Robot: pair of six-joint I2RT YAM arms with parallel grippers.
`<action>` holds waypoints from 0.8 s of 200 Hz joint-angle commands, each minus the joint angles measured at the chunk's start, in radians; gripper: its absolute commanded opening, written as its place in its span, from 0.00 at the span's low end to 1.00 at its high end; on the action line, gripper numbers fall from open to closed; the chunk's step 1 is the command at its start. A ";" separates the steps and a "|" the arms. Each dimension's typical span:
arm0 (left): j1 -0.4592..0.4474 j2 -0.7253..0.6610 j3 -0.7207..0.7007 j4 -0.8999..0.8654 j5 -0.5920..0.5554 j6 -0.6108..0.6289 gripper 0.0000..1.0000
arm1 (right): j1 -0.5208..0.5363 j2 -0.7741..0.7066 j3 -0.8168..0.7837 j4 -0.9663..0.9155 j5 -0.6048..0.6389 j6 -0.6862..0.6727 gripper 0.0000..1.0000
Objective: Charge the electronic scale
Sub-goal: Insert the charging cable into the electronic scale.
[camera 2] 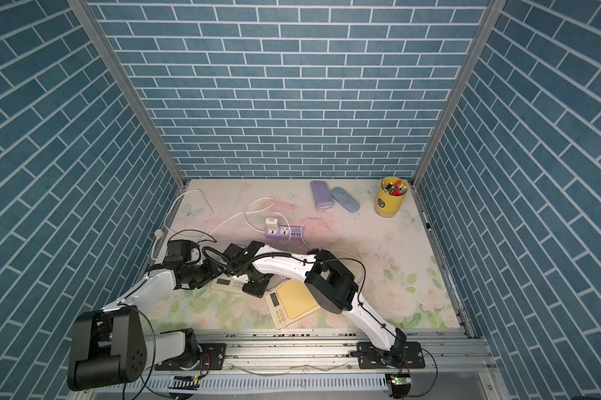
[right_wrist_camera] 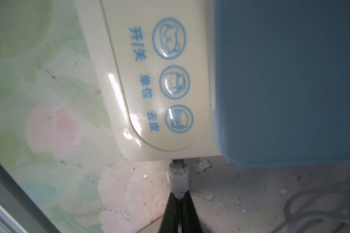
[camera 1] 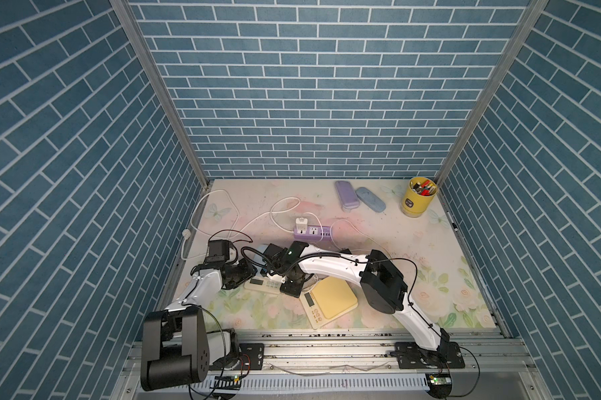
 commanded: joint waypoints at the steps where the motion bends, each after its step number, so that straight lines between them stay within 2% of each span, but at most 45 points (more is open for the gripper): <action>1: 0.005 0.003 -0.025 -0.039 -0.005 -0.002 0.52 | 0.007 0.000 0.026 -0.013 0.007 0.023 0.00; 83: 0.005 0.008 -0.030 -0.033 0.001 -0.009 0.52 | 0.017 -0.013 0.008 0.012 -0.027 -0.024 0.00; 160: 0.004 0.008 -0.048 -0.023 0.017 -0.028 0.52 | 0.025 -0.004 0.024 0.033 0.001 -0.042 0.00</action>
